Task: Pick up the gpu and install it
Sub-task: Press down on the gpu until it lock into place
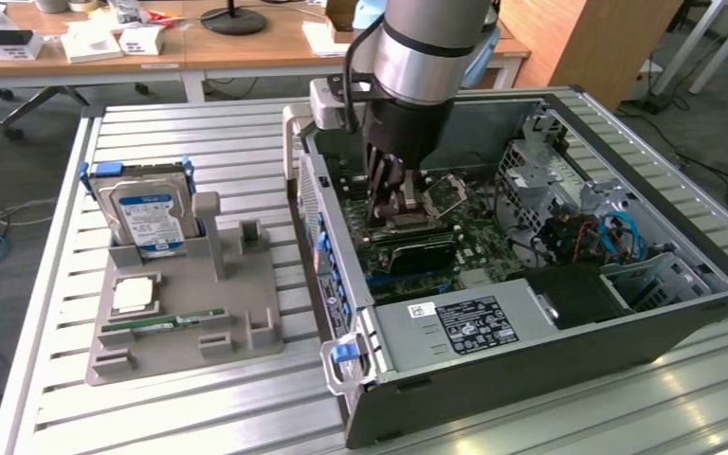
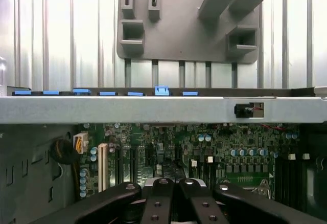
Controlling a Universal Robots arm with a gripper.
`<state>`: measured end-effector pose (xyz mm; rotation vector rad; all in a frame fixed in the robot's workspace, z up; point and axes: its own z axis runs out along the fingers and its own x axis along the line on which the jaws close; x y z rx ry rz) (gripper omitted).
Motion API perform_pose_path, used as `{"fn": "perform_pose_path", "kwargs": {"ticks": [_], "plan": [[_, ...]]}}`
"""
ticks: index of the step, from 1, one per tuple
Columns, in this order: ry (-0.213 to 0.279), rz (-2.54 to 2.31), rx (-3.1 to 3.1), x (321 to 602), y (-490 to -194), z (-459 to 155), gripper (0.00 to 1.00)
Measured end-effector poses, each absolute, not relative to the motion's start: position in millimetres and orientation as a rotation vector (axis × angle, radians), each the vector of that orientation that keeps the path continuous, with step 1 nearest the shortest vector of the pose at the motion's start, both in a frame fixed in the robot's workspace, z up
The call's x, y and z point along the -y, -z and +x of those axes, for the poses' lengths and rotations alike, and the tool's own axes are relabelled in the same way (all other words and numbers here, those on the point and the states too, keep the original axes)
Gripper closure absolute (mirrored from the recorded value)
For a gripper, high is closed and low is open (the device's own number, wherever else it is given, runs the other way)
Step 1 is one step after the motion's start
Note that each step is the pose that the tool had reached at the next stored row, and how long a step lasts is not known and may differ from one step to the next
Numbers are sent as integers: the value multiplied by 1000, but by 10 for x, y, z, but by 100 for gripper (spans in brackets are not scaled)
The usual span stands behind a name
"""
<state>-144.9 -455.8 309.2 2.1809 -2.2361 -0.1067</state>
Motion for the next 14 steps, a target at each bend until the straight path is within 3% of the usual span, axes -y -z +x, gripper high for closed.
{"fn": "perform_pose_path", "kwargs": {"ticks": [14], "plan": [[108,2178,2233,4558,-2964,-1457,89]]}}
